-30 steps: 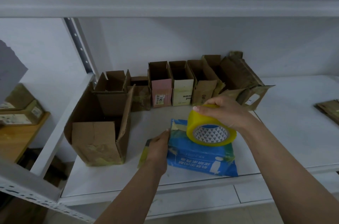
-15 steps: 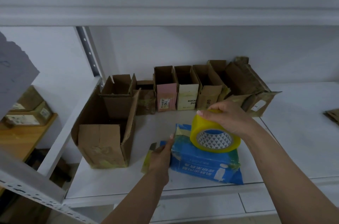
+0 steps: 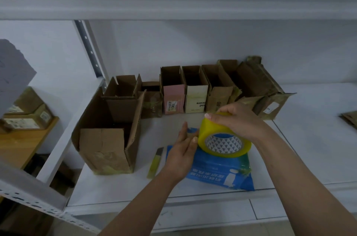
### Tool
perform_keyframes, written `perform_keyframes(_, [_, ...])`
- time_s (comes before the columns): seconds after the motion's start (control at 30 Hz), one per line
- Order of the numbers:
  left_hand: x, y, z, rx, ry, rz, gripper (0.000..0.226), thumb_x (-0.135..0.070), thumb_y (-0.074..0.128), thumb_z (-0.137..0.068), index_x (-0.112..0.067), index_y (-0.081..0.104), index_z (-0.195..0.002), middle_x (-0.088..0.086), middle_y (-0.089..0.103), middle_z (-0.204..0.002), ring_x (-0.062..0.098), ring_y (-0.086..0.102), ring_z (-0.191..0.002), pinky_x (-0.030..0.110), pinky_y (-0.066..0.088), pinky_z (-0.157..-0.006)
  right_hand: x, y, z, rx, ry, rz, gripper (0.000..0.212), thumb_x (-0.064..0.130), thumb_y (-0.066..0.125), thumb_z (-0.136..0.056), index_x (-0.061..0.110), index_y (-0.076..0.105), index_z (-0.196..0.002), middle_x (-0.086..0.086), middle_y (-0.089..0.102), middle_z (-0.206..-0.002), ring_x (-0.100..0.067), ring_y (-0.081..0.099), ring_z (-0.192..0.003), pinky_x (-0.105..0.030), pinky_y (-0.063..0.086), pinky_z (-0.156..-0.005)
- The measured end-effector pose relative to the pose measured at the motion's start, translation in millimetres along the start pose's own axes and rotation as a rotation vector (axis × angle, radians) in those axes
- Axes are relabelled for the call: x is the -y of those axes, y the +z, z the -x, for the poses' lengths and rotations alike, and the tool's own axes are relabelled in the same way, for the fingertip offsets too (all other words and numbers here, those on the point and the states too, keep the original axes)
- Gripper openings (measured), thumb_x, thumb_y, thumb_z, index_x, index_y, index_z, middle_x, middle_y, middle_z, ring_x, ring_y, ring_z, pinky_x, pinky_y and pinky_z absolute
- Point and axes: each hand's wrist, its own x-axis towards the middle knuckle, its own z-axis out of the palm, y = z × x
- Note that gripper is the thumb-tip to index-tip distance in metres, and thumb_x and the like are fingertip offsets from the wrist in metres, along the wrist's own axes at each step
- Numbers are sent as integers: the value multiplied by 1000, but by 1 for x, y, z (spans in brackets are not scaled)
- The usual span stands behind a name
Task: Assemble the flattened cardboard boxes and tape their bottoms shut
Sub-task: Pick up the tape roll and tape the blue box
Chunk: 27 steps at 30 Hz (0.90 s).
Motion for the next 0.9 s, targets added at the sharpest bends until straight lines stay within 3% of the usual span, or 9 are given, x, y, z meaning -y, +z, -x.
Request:
perform_keyframes(0.07, [-1,-10,2,-26,-75,150,45,-46,37,-96,-37,41,-140,-20,14,-156,-9,13,-140,15,14,-112,0,-2,0,11,-2,-2,55,56,68,-80,1,71,-83,-21,64,-77,-27,64,-72,-32,44,-67])
perform_keyframes(0.13, [12,-20,2,-207,-138,101,49,-41,40,-99,-26,39,-146,-9,29,-155,5,25,-142,19,20,-113,1,-3,1,18,-3,1,58,54,67,-81,-3,70,-87,-25,64,-81,-28,62,-73,-31,43,-67])
perform_keyframes(0.2, [33,-32,2,-343,-268,-273,45,-26,43,-103,-9,40,-145,8,41,-149,21,40,-135,25,29,-109,0,-3,1,16,-9,-4,56,54,68,-81,-2,70,-86,-26,66,-85,-32,65,-77,-33,45,-69])
perform_keyframes(0.3, [54,-39,10,-232,-457,-915,43,-23,40,-101,-5,37,-140,14,43,-138,26,47,-123,29,38,-102,0,-3,2,11,2,-8,49,55,68,-81,6,71,-80,-18,68,-82,-28,66,-79,-37,50,-72])
perform_keyframes(0.43, [53,-34,6,-189,-497,-1153,32,-14,40,-100,-2,40,-130,13,48,-130,23,50,-119,28,42,-99,-1,-3,3,7,7,-7,48,56,67,-81,7,71,-82,-17,69,-83,-25,67,-79,-39,52,-74])
perform_keyframes(0.73, [52,-37,0,-70,-592,-1024,32,-11,42,-99,-2,46,-129,11,55,-131,22,55,-120,27,45,-96,-4,-3,5,-1,-6,-28,57,57,68,-78,0,69,-85,-22,64,-79,-30,65,-75,-33,46,-68])
perform_keyframes(0.83, [28,-42,-10,-258,-468,-580,25,-4,42,-97,0,42,-122,13,57,-109,32,60,-105,36,50,-83,-4,-3,5,9,0,-25,56,55,68,-80,-1,69,-87,-10,59,-72,-19,60,-69,-30,43,-65])
perform_keyframes(0.9, [-7,-44,-18,-354,-313,-216,10,-2,40,-99,-5,40,-108,10,55,-88,26,60,-84,39,52,-71,-5,-3,4,11,-4,-25,57,56,68,-81,-1,68,-85,-7,56,-68,-16,58,-66,-29,42,-64])
